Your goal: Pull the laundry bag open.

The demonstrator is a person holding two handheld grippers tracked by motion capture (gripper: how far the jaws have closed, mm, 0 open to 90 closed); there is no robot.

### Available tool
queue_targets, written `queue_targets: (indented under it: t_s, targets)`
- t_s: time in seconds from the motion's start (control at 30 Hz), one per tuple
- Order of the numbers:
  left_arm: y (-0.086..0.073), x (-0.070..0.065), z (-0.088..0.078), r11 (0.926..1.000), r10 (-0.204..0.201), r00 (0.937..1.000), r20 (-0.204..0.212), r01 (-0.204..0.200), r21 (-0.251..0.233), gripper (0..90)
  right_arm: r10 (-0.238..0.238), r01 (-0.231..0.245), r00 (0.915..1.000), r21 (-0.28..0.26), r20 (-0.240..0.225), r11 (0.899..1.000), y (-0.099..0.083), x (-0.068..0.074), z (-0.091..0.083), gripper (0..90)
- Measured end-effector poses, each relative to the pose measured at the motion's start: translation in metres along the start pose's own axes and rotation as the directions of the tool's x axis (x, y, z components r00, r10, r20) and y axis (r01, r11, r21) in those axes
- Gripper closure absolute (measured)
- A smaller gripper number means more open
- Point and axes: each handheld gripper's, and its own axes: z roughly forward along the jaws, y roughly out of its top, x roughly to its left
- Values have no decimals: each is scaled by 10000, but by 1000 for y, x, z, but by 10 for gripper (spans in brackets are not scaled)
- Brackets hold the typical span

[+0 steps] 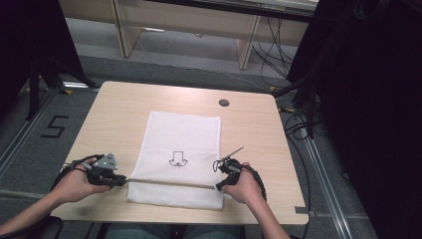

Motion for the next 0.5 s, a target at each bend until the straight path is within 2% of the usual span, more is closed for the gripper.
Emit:
queue_targets:
  t_s: [0.03, 0.07, 0.1, 0.13, 0.17, 0.2, 0.23, 0.3, 0.33, 0.4, 0.43, 0.47, 0.5]
  targets:
    - [1, -1, -1, 9996, 204, 9998, -55, -203, 179, 821, -10, 10, 10000, 4, -24, 10000, 0, 0, 0, 900]
    - [3, 1, -3, 9945, 814, 9966, -95, -806, 667, 821, -15, 14, 10000, -18, -51, 10000, 0, 0, 0, 900]
    - [2, -1, -1, 9991, 181, 9998, -17, -180, 375, 821, 57, -57, 9999, -21, -93, 10000, 0, -1, 0, 900]
    - [1, 3, -3, 9973, 424, 9991, 50, -426, 593, 821, 152, -152, 9998, 12, -106, 9999, -1, 0, -1, 900]
    - [0, 5, -3, 9983, 248, 9996, 153, -256, 524, 821, 163, -163, 9998, -1, -105, 9999, -1, 0, -1, 900]
    - [-2, 0, 1, 9983, -575, 9982, 194, 576, -42, 821, 212, -213, 9997, -51, -102, 9998, -1, 0, -1, 900]
    - [-1, 5, -3, 9975, 273, 9995, 181, -284, 650, 821, 202, -202, 9998, -52, -91, 9998, -1, 0, -1, 900]
    - [-1, 2, 0, 9990, 40, 9999, 156, -47, 454, 820, 196, -196, 9998, 23, -94, 9998, -1, 0, -1, 900]
    - [-1, 3, -2, 9960, 536, 9984, 176, -548, 707, 820, 200, -200, 9998, 22, -95, 9998, -1, 0, -1, 900]
    - [-1, 2, -1, 9971, 536, 9984, 187, -546, 533, 819, 70, -71, 9999, -18, -88, 10000, 0, -1, 0, 900]
    - [-1, 2, -1, 9953, 747, 9970, 212, -758, 603, 818, 81, -81, 9999, -9, -82, 10000, 0, -1, 0, 900]
    - [-1, 2, 0, 9970, 609, 9976, 321, -624, 450, 817, 204, -204, 9998, -9, -44, 9998, 0, 0, 0, 900]
    - [-3, -1, 3, 9998, -200, 9988, 450, 201, -3, 815, 241, -242, 9997, -51, -26, 9997, 0, 0, 0, 900]
